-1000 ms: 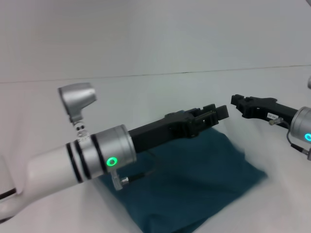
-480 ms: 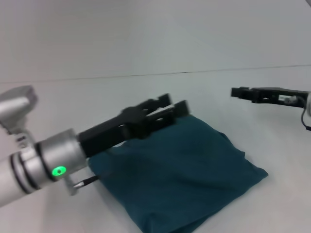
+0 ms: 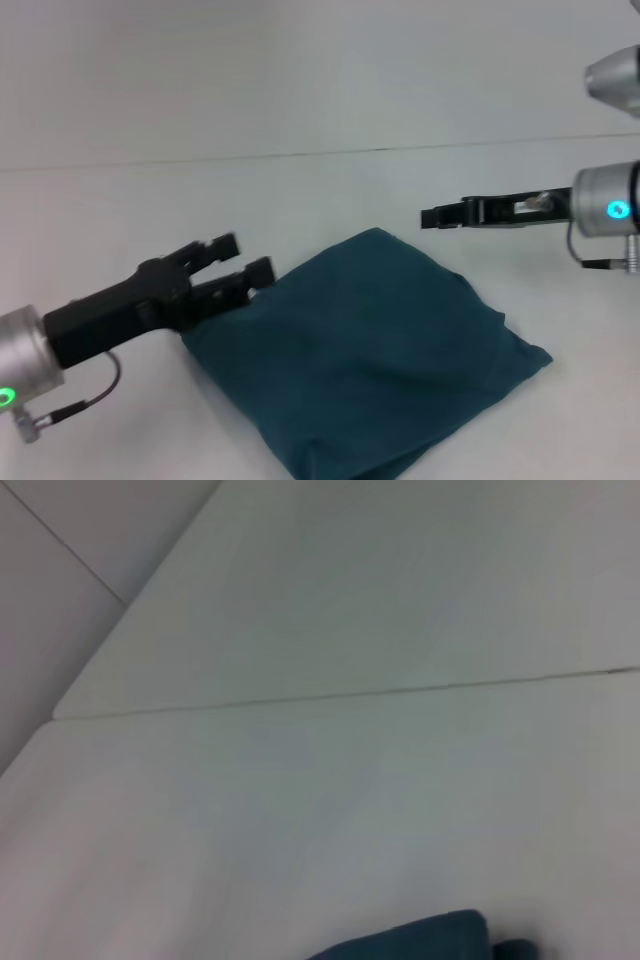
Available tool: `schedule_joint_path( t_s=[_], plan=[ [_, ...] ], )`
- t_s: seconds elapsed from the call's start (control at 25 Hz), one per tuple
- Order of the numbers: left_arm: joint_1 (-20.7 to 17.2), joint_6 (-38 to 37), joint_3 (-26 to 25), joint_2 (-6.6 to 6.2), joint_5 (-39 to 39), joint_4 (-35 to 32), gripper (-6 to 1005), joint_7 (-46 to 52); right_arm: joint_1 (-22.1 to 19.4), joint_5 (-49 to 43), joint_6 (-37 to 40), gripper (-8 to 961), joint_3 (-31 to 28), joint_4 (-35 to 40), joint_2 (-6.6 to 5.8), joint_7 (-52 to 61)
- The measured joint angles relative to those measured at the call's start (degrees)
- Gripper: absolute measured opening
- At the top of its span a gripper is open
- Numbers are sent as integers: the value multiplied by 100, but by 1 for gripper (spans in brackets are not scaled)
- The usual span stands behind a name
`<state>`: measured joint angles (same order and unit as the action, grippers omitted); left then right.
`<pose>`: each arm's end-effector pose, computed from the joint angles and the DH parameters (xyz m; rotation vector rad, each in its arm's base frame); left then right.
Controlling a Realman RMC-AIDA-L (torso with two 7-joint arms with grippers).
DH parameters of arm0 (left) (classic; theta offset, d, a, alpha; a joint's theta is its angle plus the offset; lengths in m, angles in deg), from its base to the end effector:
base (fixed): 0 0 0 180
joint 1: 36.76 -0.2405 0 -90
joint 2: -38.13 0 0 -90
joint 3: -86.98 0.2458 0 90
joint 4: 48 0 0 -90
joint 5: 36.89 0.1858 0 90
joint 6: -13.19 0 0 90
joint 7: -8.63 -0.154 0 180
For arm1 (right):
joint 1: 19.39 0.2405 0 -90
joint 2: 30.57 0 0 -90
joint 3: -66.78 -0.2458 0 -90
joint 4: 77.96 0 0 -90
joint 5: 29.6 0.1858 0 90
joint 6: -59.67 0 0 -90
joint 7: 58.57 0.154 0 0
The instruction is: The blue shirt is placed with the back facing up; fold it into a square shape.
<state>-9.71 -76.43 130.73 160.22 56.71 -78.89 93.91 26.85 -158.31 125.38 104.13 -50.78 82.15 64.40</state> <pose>-0.2118 0.3008 -0.0143 -2.4866 -0.9347 -1.2106 0.2351 0.4027 0.0094 -2.2929 1.4454 0.4363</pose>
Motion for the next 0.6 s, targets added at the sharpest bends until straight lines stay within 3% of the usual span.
schedule_joint_path(
  t_s=[0.24, 0.6],
  plan=[
    [-162, 43, -97, -30, 470, -277, 962, -23, 67, 5, -666, 341, 605, -93, 290, 338],
    [-151, 22, -224, -91, 939, -359, 960, -19, 31, 6, -1017, 333, 623, -218, 313, 351]
  ],
)
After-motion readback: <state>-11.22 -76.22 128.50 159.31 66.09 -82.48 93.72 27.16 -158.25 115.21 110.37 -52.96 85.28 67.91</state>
